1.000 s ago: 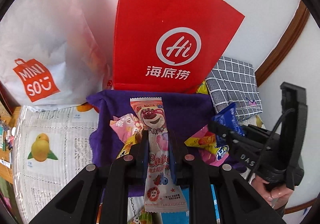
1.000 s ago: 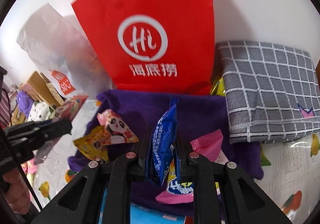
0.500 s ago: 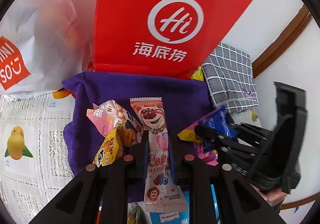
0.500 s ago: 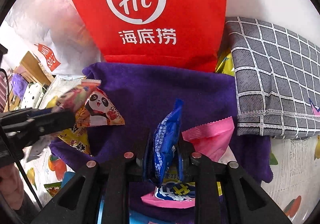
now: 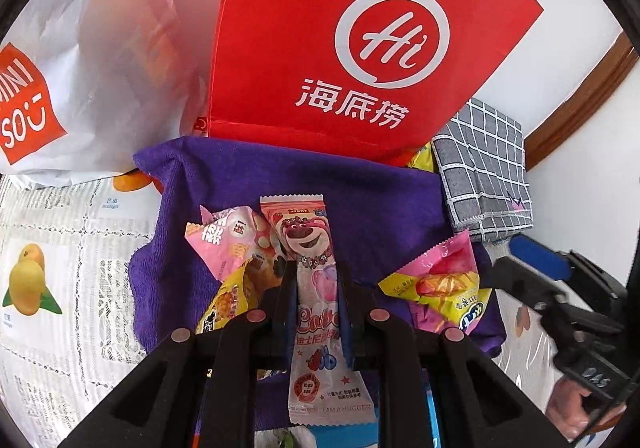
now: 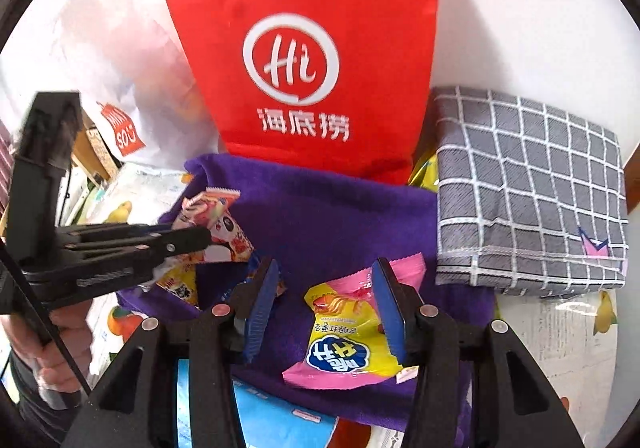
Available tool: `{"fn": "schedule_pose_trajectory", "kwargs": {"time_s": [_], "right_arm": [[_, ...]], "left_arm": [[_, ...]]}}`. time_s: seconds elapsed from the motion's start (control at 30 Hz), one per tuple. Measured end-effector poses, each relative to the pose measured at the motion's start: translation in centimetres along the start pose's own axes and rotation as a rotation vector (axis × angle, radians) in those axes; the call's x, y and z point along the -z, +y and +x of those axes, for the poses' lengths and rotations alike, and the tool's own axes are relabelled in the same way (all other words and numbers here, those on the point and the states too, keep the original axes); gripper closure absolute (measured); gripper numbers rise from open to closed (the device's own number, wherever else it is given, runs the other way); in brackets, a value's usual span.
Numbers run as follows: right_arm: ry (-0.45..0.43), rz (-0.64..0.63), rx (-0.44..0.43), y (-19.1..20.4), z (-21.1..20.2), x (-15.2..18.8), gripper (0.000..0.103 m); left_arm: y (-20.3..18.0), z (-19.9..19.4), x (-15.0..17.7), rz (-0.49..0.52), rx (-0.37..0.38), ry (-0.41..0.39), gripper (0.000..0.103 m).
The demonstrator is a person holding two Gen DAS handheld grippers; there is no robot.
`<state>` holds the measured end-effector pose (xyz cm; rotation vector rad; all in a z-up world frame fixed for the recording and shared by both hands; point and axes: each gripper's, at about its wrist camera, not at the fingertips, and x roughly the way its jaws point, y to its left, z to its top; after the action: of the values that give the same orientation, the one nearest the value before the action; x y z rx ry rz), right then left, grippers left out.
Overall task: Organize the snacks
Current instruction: 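Open the left tool over the towel while the right tool releases the blue packet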
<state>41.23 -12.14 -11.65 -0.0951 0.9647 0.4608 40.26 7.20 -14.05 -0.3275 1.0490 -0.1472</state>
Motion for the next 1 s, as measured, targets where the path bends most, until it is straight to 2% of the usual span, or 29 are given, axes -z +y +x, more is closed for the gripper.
{"fn": "schedule_pose_trajectory", "kwargs": {"time_s": [0.2, 0.53, 0.63, 0.8, 1.0], "right_arm": [[-0.042, 0.013, -0.002, -0.2, -1.3, -0.2, 0.054], [-0.041, 0.007, -0.001, 0.1, -1.4, -0.2, 0.054], [-0.052, -0.003, -0.002, 0.5, -1.9, -0.1, 0.054], [-0.086, -0.013, -0.001, 1.3, -3.8, 0.4, 0.054], [-0.103, 0.007, 0.007, 2.0, -6.2, 2.4, 0.054]], "left_arm": [[-0.1, 0.6, 0.0, 0.004, -0.017, 0.002, 0.084], [-0.1, 0.2, -0.5, -0.007, -0.006, -0.001, 0.08], [-0.4, -0.5, -0.6, 0.005, -0.003, -0.004, 0.078], [-0.9, -2.5, -0.6, 0.018, 0.019, -0.03, 0.065], [-1.3, -5.9, 0.6, 0.027, 0.046, -0.064, 0.064]]}}
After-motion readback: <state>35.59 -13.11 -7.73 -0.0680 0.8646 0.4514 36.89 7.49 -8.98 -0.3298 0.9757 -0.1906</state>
